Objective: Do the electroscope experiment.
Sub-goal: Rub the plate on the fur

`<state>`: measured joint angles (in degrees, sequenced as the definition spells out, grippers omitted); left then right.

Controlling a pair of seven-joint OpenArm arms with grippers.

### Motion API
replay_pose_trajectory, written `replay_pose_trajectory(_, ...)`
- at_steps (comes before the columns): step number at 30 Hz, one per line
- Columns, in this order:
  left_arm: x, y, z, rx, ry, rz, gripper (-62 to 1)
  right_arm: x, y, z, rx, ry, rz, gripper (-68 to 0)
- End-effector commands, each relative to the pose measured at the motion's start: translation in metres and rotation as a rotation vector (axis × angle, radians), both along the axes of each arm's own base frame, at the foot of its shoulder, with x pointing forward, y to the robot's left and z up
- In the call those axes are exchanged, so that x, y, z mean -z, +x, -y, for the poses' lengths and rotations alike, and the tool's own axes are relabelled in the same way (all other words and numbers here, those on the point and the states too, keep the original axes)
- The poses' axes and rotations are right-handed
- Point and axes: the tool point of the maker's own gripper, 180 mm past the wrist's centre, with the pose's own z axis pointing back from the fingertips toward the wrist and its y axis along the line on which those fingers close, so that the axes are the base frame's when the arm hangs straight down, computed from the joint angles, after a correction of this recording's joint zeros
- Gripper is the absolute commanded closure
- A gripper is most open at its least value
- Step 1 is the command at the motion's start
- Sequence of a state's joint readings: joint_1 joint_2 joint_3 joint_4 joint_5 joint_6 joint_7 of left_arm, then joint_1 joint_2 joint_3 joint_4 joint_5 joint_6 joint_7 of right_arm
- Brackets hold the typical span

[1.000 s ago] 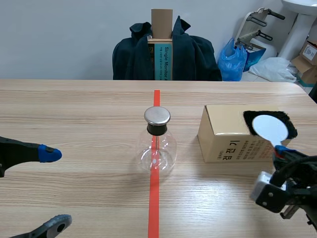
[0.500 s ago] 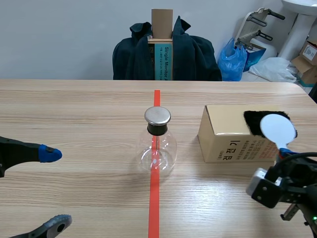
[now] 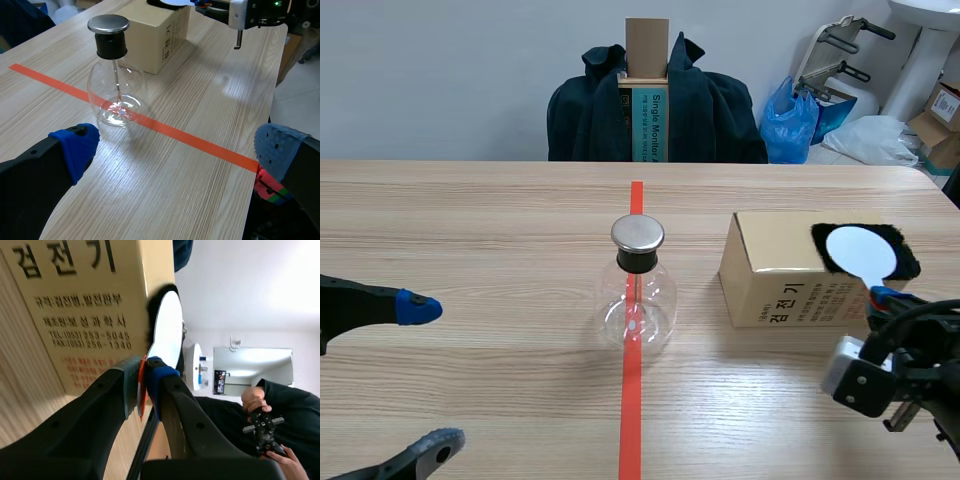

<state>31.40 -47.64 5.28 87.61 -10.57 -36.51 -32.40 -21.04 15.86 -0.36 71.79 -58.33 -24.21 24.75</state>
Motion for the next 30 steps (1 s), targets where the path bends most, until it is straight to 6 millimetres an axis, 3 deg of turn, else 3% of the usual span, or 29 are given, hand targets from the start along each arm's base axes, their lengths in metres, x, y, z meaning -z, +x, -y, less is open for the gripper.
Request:
replay_pose_trajectory(1, -0.007, 0.003, 0.003, -0.004, -0.031, 0.015, -62.3, -0.003, 0.005, 0.011, 0.077, -0.011, 0.008, -0.8)
replay_pose_trajectory(4, -0.007, 0.003, 0.003, -0.004, -0.031, 0.015, -62.3, 0.001, 0.004, 0.03, 0.163, -0.046, -0.013, -0.8)
replay_pose_trajectory(7, -0.007, 0.003, 0.003, -0.004, -0.031, 0.015, -62.3, -0.003, 0.003, 0.002, 0.001, -0.011, 0.004, -0.8)
replay_pose_trajectory(9, -0.007, 0.003, 0.003, -0.004, -0.031, 0.015, -62.3, -0.003, 0.002, -0.004, -0.02, 0.0, 0.006, -0.8)
replay_pose_trajectory(13, -0.007, 0.005, 0.001, -0.015, -0.025, 0.025, -62.3, 0.002, 0.004, 0.03, 0.167, -0.04, -0.015, -0.8)
replay_pose_trajectory(18, -0.007, 0.006, 0.001, -0.02, -0.023, 0.03, -62.3, -0.004, 0.004, 0.0, 0.001, -0.009, 0.008, -0.8)
replay_pose_trajectory(22, -0.007, 0.007, 0.001, -0.022, -0.026, 0.029, -62.3, -0.001, 0.005, 0.03, 0.155, -0.046, -0.007, -0.8)
replay_pose_trajectory(23, -0.008, 0.007, 0.001, -0.023, -0.027, 0.029, -62.3, 0.0, 0.005, 0.031, 0.155, -0.049, -0.015, -0.8)
replay_pose_trajectory(27, -0.009, 0.008, 0.001, -0.031, -0.039, 0.027, -62.3, -0.003, 0.006, 0.006, 0.028, -0.015, -0.003, -0.8)
replay_pose_trajectory(30, -0.01, 0.008, 0.0, -0.033, -0.042, 0.026, -62.3, -0.002, 0.01, 0.026, 0.145, -0.031, -0.006, -0.8)
